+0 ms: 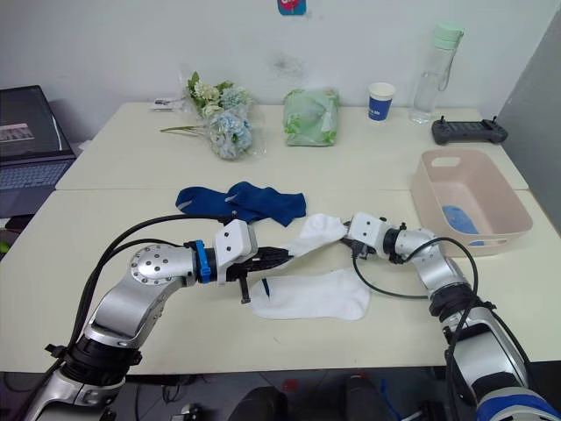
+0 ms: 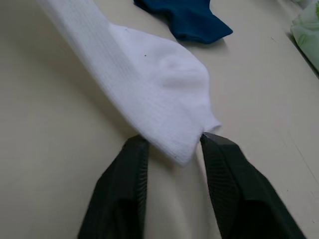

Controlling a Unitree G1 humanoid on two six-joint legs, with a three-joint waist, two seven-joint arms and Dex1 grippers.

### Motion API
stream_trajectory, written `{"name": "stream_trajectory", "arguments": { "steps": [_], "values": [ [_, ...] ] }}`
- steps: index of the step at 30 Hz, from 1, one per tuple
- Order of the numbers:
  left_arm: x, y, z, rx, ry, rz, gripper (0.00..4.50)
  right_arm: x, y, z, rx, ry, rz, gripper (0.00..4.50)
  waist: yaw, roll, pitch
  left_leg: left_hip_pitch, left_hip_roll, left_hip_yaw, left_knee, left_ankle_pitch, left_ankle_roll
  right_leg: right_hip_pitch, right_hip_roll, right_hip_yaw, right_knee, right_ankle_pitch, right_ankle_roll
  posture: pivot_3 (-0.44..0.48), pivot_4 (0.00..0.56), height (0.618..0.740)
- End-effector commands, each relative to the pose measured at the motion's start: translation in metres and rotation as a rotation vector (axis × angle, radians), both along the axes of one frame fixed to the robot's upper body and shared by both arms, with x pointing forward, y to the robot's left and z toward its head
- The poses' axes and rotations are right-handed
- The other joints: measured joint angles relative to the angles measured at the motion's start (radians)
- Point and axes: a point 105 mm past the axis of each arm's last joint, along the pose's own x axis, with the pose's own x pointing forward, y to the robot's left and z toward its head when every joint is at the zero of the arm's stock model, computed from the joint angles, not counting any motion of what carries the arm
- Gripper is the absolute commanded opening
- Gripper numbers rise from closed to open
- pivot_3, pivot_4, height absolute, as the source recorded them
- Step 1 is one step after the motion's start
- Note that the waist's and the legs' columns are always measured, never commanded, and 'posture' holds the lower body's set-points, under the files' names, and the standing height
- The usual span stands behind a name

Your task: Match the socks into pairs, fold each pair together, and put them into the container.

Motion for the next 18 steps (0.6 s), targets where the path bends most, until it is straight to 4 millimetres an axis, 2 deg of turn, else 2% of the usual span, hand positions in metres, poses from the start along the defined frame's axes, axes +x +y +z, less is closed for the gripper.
{"name": "stream_trajectory", "arguments": {
  "steps": [1, 2, 10, 14, 18],
  "values": [
    [-0.003, 0.0, 0.014, -0.008, -0.064, -0.007, 0.0, 0.002, 0.004, 0.018, 0.001, -0.065, 0.037, 0.32, 0.0, 0.0, 0.0, 0.0, 0.0, 0.0, 0.0, 0.0, 0.0, 0.0, 0.0, 0.0, 0.0, 0.0, 0.0, 0.0, 0.15, 0.74],
    [-0.003, 0.0, 0.014, -0.007, -0.065, -0.006, 0.0, 0.002, 0.003, 0.018, 0.001, -0.068, 0.039, 0.02, 0.0, 0.0, 0.0, 0.0, 0.0, 0.0, 0.0, 0.0, 0.0, 0.0, 0.0, 0.0, 0.0, 0.0, 0.0, 0.0, 0.15, 0.74],
    [0.0, 0.008, 0.011, 0.003, -0.068, 0.014, 0.0, -0.015, -0.016, 0.026, -0.017, -0.084, 0.056, 0.02, 0.001, 0.0, 0.0, 0.0, 0.0, 0.0, 0.0, 0.0, 0.0, 0.0, 0.0, 0.0, 0.0, 0.0, 0.0, 0.0, 0.15, 0.74],
    [0.001, 0.008, 0.013, -0.012, -0.076, 0.019, 0.0, -0.033, -0.026, 0.032, -0.022, -0.076, 0.057, 0.02, 0.002, 0.0, 0.0, -0.001, 0.0, 0.0, 0.0, 0.0, 0.0, 0.0, 0.0, 0.0, 0.0, 0.0, 0.0, 0.0, 0.15, 0.74],
    [-0.001, 0.005, 0.016, -0.054, -0.083, 0.004, 0.0, -0.055, -0.035, 0.046, -0.051, -0.086, 0.063, 0.02, 0.005, 0.0, 0.0, -0.001, 0.0, 0.0, 0.0, 0.0, 0.0, 0.0, -0.001, 0.0, 0.0, 0.0, 0.0, 0.0, 0.15, 0.74]
  ]
}}
